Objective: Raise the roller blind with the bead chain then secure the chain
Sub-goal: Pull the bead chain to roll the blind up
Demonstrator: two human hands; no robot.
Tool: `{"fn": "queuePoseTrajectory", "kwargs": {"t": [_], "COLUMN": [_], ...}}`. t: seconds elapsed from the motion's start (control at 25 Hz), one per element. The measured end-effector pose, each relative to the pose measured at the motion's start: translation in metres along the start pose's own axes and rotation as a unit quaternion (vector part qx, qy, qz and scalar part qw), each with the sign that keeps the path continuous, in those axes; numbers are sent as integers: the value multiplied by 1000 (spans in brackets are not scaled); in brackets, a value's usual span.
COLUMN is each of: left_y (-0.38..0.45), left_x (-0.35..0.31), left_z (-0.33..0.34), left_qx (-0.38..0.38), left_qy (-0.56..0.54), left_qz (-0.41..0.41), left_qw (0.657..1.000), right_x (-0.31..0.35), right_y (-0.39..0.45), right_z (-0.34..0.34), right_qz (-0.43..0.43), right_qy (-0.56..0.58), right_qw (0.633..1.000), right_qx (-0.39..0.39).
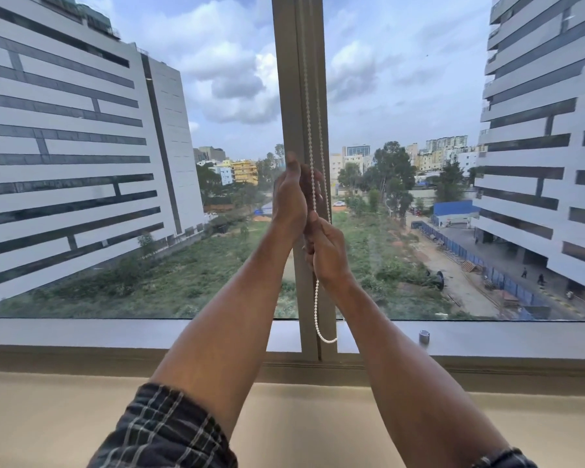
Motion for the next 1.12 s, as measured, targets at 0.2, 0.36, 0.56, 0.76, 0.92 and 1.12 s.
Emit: {"fn": "queuePoseTrajectory", "kwargs": {"t": [0.2, 0.36, 0.56, 0.76, 0.92, 1.12], "left_y": [-15, -30, -39, -41, -63, -103], "left_x": [-10, -15, -26, -20, -13, -18], "left_z": [26, 16, 9, 5, -2, 33], "left_qx": [45, 25, -6, -28, -158, -195], "left_qy": [6, -3, 27, 64, 183, 347], "left_qz": [-60, -41, -16, -12, 107, 340], "left_qw": [997, 999, 999, 997, 964, 852], "right_x": [1, -3, 1, -2, -17, -30], "right_y": [-7, -11, -13, -16, -28, -47], "right_z": [6, 13, 21, 18, 1, -43], "right_qz": [7, 17, 12, 12, -13, -61], "right_qy": [18, 26, 18, 4, -25, -64], "right_qw": [1000, 999, 999, 999, 999, 995], "right_qx": [3, 14, 24, 46, 44, -35]}}
Point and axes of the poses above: each hand's wrist, its own y-axis towards the middle knuckle, its own z-axis out of the palm, x = y × z, the point moved 9 cm from there along y, towards the middle knuckle, and after that the axes turned 9 degrees about -z, right-handed, at the moved point
